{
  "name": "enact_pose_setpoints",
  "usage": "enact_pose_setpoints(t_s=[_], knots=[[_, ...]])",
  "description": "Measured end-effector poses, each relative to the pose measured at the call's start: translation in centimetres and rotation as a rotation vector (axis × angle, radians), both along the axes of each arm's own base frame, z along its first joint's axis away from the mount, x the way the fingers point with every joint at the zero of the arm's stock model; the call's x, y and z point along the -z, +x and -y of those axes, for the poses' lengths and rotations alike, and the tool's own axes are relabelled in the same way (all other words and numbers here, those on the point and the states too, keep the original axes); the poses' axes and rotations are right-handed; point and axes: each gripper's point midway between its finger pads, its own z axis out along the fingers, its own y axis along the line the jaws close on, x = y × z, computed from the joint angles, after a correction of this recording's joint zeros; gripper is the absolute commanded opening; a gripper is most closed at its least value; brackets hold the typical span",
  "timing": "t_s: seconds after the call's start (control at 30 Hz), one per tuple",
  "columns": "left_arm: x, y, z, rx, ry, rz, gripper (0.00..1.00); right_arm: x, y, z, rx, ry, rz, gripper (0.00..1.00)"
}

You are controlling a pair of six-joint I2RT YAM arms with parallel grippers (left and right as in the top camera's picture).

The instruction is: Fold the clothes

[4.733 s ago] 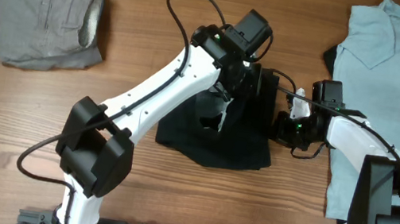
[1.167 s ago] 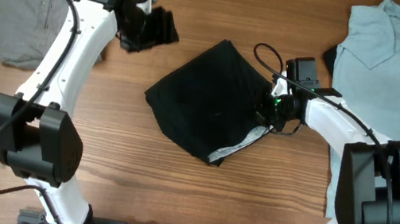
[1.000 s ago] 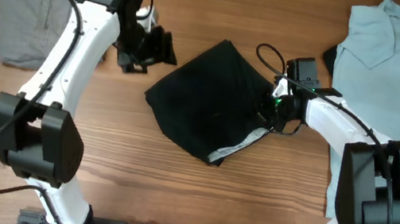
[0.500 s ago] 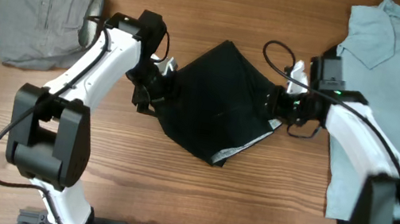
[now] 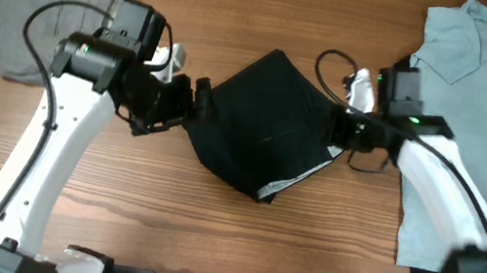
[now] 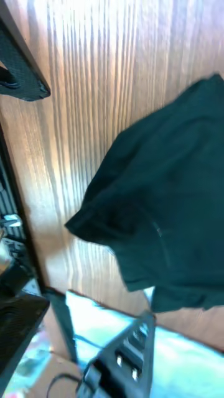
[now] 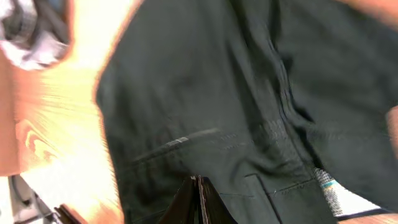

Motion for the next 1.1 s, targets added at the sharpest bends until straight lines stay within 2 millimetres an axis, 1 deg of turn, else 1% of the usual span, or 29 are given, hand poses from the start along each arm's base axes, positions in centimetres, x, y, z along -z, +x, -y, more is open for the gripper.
enact_pose_setpoints(t_s=[0.07,0.13,0.23,0.27,0.37,0.53,0.67,0.73,0.8,0.97,1.0,1.07,1.1], knots=[[1.8,0.0,-0.1,-0.038,0.004,-0.027,1.00,2.8,-0.4,0.0,0.043,-0.003,-0.115,0.04],[4.6,0.0,0.3,-0.069,-0.022,-0.057,1.00,5.6,-0.9,0.1,0.094,-0.009,-0.234,0.04],[8.2,-0.2,1.1,-0.105,-0.079,-0.092,1.00,8.1,-1.4,0.2,0.150,-0.012,-0.337,0.04],[9.5,-0.5,1.3,-0.124,-0.102,-0.107,1.00,8.5,-1.5,0.1,0.166,-0.004,-0.362,0.04],[11.7,-0.7,1.8,-0.164,-0.156,-0.114,1.00,8.7,-1.4,0.0,0.201,0.014,-0.392,0.04],[13.4,0.1,2.8,-0.215,-0.228,-0.087,1.00,8.6,-1.3,-0.1,0.223,0.022,-0.405,0.05],[14.8,0.3,4.4,-0.207,-0.250,-0.096,1.00,8.6,-1.3,-0.1,0.225,0.023,-0.405,0.04],[15.9,0.7,5.5,-0.202,-0.262,-0.101,1.00,8.7,-1.3,-0.1,0.226,0.023,-0.405,0.04],[16.2,1.2,6.7,-0.201,-0.302,-0.108,1.00,8.6,-1.2,-0.1,0.225,0.023,-0.404,0.04],[15.9,3.3,9.9,-0.161,-0.435,-0.070,0.99,8.7,-1.2,-0.1,0.225,0.024,-0.402,0.04],[15.7,3.7,10.4,-0.151,-0.458,-0.058,0.94,8.7,-1.2,-0.1,0.224,0.024,-0.401,0.04],[15.6,4.3,10.8,-0.147,-0.480,-0.036,0.72,8.7,-1.2,-0.1,0.224,0.025,-0.400,0.04],[15.7,4.6,10.9,-0.149,-0.486,-0.024,0.56,8.6,-1.1,-0.1,0.224,0.025,-0.398,0.04]])
